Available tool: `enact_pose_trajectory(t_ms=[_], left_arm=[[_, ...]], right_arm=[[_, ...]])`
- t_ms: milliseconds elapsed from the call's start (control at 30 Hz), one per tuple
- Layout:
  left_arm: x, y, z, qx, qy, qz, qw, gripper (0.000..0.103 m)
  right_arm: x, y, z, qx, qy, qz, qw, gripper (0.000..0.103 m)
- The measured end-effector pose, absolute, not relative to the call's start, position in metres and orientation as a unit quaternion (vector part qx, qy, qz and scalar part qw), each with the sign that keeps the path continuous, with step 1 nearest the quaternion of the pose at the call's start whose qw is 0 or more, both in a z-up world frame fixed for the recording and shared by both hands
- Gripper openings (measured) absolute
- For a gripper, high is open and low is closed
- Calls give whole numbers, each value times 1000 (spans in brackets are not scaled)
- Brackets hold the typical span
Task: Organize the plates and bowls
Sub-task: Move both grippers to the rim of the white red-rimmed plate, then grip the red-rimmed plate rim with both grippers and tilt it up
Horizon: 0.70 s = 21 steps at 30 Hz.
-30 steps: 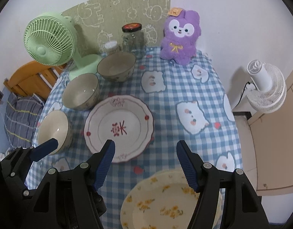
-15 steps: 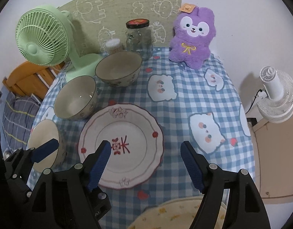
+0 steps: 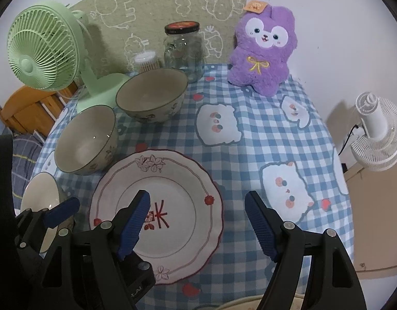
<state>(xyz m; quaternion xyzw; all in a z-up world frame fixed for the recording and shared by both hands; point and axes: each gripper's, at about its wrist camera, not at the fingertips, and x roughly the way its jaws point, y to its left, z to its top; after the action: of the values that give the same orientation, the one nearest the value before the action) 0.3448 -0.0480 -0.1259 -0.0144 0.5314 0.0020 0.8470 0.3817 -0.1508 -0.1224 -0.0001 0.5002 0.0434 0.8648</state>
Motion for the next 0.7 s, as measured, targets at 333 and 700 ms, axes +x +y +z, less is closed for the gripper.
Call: enact_pose_trajectory(t_ms=[333,700], left_arm=[[357,-42,-148,4,520,26,854,79],[366,-46,-154,23,511,30,859,75]], right_arm=[[395,-150,-151,-1,511,45,859,79],[406,-154,-163,7,516,44,855,79]])
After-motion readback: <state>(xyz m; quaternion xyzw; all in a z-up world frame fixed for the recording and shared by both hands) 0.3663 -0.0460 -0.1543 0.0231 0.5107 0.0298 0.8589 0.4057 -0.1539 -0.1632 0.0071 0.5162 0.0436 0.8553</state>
